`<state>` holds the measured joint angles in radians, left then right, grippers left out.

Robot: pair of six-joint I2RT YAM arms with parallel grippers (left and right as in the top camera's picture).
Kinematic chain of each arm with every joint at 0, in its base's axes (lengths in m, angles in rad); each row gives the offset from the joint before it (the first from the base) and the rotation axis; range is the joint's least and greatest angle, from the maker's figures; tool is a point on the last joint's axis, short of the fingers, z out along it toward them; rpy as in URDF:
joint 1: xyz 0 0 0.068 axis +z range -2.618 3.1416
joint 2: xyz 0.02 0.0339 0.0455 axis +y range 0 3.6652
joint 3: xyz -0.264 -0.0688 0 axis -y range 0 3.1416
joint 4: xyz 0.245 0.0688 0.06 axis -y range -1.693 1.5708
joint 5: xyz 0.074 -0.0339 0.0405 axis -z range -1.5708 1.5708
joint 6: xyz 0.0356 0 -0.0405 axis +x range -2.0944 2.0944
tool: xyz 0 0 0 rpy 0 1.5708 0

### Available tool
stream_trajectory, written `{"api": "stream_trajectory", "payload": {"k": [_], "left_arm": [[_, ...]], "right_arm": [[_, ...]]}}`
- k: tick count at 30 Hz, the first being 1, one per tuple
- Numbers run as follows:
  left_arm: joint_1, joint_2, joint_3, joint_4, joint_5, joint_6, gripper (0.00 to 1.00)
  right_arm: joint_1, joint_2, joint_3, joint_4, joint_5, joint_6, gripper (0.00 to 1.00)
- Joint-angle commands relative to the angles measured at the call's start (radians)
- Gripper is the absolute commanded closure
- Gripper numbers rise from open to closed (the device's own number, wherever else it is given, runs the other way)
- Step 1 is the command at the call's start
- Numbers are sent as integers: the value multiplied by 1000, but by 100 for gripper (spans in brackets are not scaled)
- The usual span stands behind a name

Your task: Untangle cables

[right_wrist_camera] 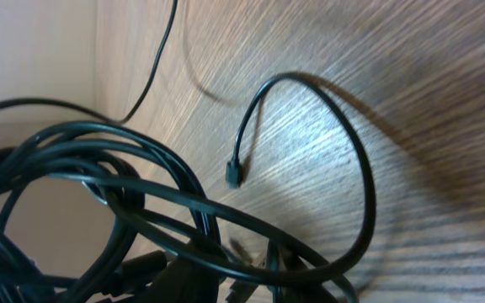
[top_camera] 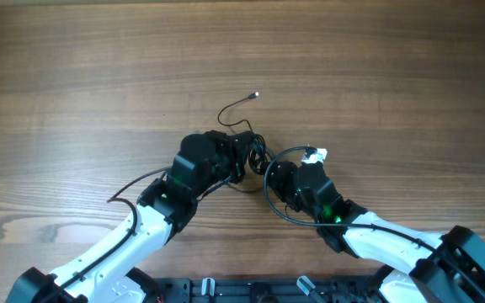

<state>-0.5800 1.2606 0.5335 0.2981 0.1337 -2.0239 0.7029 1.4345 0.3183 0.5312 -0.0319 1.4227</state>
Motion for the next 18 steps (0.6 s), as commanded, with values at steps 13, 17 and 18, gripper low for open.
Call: {"api": "stream_trajectory", "payload": {"k": [13, 17, 18], "left_arm": [[156, -8, 9, 79, 260, -158, 96], [156, -8, 9, 150, 333, -147, 96], [156, -8, 9, 142, 333, -110, 96]], "right_arm": [[-47, 15, -2, -119, 105, -31, 75], [-47, 15, -2, -125, 119, -7, 74], [-48, 15, -2, -118, 119, -8, 73]]}}
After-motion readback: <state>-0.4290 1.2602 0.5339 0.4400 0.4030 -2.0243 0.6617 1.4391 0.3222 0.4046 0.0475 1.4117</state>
